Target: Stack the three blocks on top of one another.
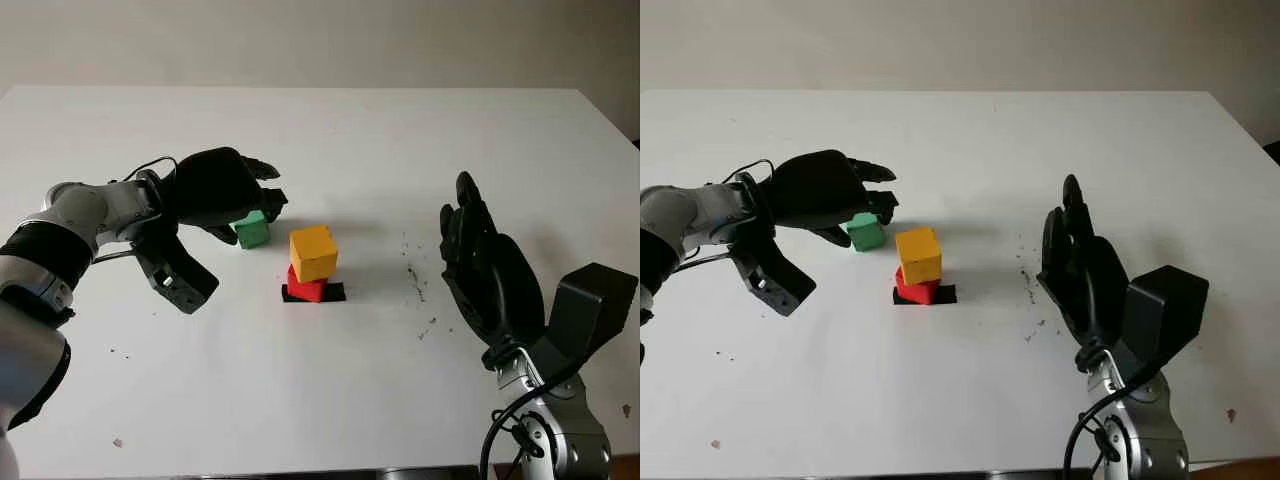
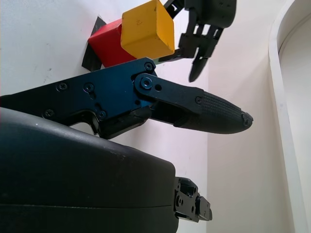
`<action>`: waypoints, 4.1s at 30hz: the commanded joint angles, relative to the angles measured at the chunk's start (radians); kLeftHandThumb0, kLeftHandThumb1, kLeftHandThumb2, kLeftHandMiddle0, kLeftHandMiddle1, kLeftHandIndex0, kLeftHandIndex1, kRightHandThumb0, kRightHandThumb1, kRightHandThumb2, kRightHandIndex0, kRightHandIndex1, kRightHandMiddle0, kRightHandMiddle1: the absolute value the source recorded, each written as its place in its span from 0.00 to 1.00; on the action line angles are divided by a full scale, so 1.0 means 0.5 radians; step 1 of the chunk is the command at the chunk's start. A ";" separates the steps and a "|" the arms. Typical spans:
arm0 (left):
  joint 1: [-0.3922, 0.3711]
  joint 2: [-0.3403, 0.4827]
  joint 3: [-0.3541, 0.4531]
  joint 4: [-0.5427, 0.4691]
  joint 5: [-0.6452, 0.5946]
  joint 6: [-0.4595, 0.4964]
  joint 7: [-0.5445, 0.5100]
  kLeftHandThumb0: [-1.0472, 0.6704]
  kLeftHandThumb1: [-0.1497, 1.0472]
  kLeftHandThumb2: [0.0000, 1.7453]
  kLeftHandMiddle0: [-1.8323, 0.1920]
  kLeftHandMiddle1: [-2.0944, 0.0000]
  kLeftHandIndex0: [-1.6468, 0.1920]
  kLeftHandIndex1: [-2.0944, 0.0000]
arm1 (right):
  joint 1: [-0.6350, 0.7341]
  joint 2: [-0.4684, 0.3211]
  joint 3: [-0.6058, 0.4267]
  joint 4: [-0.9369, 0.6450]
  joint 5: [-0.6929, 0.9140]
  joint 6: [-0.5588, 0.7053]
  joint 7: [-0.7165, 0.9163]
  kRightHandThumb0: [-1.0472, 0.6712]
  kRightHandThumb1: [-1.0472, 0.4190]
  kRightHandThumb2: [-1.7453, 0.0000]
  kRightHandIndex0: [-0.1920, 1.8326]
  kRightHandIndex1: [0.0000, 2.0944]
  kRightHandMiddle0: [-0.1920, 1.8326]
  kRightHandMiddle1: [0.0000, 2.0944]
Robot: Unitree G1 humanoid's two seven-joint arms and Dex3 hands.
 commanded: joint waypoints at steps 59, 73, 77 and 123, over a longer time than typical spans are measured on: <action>-0.235 -0.282 0.920 -0.543 -2.038 0.913 -2.860 0.35 0.97 0.03 0.75 0.98 0.71 0.27 | 0.062 0.110 0.050 -0.003 0.122 -0.013 -0.076 0.18 0.00 0.62 0.00 0.00 0.00 0.00; -0.143 -0.281 0.915 -0.541 -2.085 0.967 -2.927 0.35 0.98 0.03 0.78 0.98 0.73 0.24 | 0.057 0.112 0.054 -0.014 0.106 0.005 -0.087 0.18 0.00 0.62 0.00 0.00 0.00 0.00; -0.129 -0.295 0.920 -0.515 -2.110 0.960 -2.940 0.34 0.98 0.03 0.78 0.98 0.72 0.25 | 0.058 0.114 0.054 -0.018 0.109 0.006 -0.083 0.18 0.00 0.63 0.00 0.00 0.00 0.00; -0.036 -0.369 0.902 -0.531 -2.051 0.996 -2.932 0.31 0.95 0.03 0.77 0.98 0.73 0.28 | 0.104 0.083 0.058 -0.058 0.114 0.045 -0.057 0.18 0.00 0.61 0.00 0.00 0.00 0.00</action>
